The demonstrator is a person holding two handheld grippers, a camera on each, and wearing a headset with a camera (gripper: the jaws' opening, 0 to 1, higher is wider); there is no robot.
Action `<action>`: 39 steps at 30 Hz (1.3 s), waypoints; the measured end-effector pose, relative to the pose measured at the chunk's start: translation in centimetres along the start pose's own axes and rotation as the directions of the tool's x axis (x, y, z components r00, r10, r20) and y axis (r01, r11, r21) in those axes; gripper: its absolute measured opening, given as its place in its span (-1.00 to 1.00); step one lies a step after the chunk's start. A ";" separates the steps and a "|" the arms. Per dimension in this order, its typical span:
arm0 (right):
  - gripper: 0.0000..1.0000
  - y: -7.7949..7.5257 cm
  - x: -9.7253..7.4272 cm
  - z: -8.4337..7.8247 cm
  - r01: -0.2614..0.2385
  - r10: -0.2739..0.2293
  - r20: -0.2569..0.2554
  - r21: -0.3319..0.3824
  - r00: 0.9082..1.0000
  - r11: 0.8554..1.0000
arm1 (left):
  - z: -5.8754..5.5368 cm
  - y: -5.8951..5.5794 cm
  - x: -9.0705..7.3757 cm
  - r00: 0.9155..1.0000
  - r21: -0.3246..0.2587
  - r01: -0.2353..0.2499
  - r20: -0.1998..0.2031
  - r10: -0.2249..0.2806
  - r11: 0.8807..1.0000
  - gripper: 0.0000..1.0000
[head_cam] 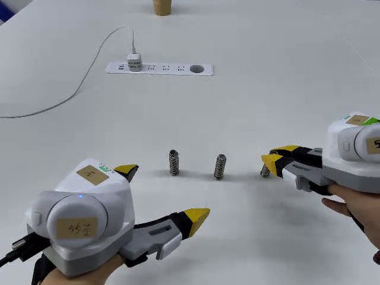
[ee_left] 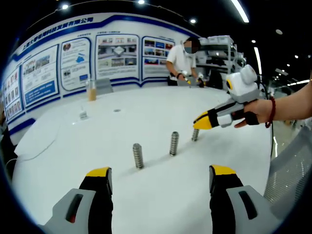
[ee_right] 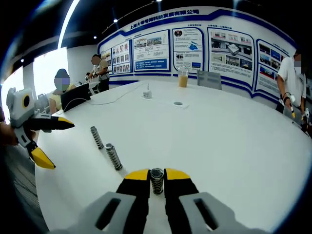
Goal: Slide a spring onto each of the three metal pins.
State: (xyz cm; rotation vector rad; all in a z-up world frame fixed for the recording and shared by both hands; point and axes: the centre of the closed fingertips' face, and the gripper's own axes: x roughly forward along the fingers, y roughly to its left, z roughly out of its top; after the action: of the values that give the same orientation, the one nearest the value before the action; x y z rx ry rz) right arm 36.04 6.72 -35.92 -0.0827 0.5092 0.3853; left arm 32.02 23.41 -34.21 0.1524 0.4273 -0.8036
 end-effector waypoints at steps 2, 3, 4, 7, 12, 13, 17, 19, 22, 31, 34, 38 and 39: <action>-0.76 0.0 0.1 -0.2 0.000 0.000 -0.006 0.003 1.000 1.000 | 0.0 0.0 0.0 1.000 -0.002 0.000 0.003 0.000 1.000 0.66; -0.76 0.0 0.1 -0.2 0.002 -0.002 -0.008 0.008 1.000 1.000 | 0.1 0.0 0.0 1.000 -0.008 0.001 0.006 -0.001 1.000 0.66; -0.76 -0.1 0.1 -0.3 0.003 -0.003 -0.009 0.009 1.000 1.000 | 0.1 0.0 0.0 1.000 -0.010 0.001 0.007 -0.001 1.000 0.67; -0.76 -0.1 0.1 -0.3 0.005 -0.004 -0.005 0.020 1.000 1.000 | -0.1 0.1 0.0 1.000 -0.008 -0.001 0.000 0.001 1.000 0.66; -0.76 -0.1 0.0 -0.3 0.009 -0.009 -0.004 0.030 1.000 1.000 | -0.1 0.0 0.0 1.000 -0.011 0.000 -0.002 0.000 1.000 0.65; -0.76 0.0 0.0 -0.4 0.010 -0.010 -0.005 0.032 1.000 0.999 | -0.1 0.0 0.0 1.000 -0.010 -0.001 -0.001 0.001 1.000 0.65; -0.76 0.2 0.0 -0.4 0.011 -0.011 -0.006 0.029 1.000 1.000 | -0.2 0.1 0.0 1.000 -0.007 -0.001 -0.004 0.001 1.000 0.65; -0.76 0.3 0.0 -0.4 0.012 -0.012 -0.008 0.030 1.000 0.999 | -0.2 0.1 0.0 1.000 -0.006 -0.003 -0.004 0.003 1.000 0.65; -0.73 0.5 0.0 -0.4 0.012 -0.012 -0.015 0.014 1.000 1.000 | -0.2 0.2 0.0 1.000 -0.006 -0.005 -0.005 0.005 1.000 0.64; -0.47 0.7 -0.5 -0.4 0.005 -0.004 -0.034 0.037 0.999 0.999 | 0.1 0.7 -0.3 1.000 -0.006 -0.017 -0.011 0.017 1.000 0.60; -0.42 0.9 -0.8 -0.3 0.000 0.001 -0.037 0.040 0.999 0.999 | 0.3 0.9 -0.5 1.000 -0.005 -0.021 -0.006 0.021 1.000 0.60; -0.33 1.2 -1.6 -0.2 -0.007 0.009 -0.041 0.050 0.999 0.999 | 0.7 1.1 -0.7 1.000 0.002 -0.028 -0.004 0.028 1.000 0.58; -0.28 1.3 -1.8 -0.1 -0.009 0.011 -0.040 0.052 0.999 0.999 | 0.7 1.2 -0.8 0.999 0.006 -0.030 -0.010 0.030 1.000 0.58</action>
State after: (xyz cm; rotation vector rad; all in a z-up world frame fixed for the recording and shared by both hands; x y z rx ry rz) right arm 34.05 7.25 -35.12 -0.0377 0.5597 0.3802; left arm 32.59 24.54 -33.32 0.1678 0.4308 -0.7748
